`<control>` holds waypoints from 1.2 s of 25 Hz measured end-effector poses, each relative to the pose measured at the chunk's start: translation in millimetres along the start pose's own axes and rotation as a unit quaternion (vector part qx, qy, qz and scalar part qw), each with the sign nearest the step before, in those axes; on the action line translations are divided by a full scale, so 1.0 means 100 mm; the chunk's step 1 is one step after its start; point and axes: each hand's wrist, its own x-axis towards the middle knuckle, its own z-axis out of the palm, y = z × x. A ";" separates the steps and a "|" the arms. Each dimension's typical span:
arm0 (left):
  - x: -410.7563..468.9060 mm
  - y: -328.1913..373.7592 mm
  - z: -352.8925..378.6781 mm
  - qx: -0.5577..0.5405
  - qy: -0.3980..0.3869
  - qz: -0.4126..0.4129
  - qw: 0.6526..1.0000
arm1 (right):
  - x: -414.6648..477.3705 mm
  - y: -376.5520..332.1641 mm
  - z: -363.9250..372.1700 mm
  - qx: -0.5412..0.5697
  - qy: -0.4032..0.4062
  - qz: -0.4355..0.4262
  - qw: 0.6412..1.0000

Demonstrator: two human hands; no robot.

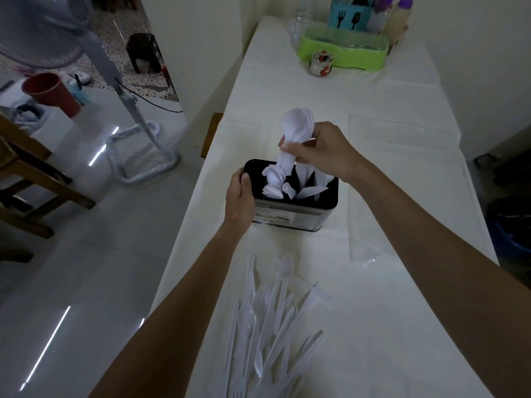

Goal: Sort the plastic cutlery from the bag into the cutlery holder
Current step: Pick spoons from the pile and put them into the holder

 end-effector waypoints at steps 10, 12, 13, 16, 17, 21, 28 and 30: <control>0.00 0.01 0.00 -0.005 0.000 0.002 1.000 | 0.04 0.01 0.30 -0.137 0.032 0.026 0.990; 0.00 0.00 0.00 -0.005 -0.001 0.008 1.000 | 0.04 -0.01 0.27 -0.163 0.028 0.035 0.986; 0.00 0.00 0.00 -0.006 -0.001 0.009 1.000 | 0.03 -0.01 0.24 -0.155 0.023 0.035 0.987; 0.01 0.00 0.00 -0.008 0.001 0.005 1.000 | -0.03 0.00 0.21 -0.099 0.007 0.033 0.995; 0.01 -0.01 0.00 -0.011 0.001 0.005 1.000 | -0.06 0.00 0.20 -0.105 0.001 0.026 0.994; 0.02 -0.02 0.00 -0.017 0.000 0.004 1.000 | -0.17 -0.02 0.24 -0.205 -0.009 -0.041 0.978; 0.03 0.00 -0.02 -0.001 -0.017 0.001 1.000 | -0.34 -0.01 0.37 -0.233 -0.080 -0.050 0.968; 0.01 0.03 -0.07 0.014 -0.032 -0.004 0.999 | -0.45 -0.07 0.30 -0.208 -0.055 -0.051 0.975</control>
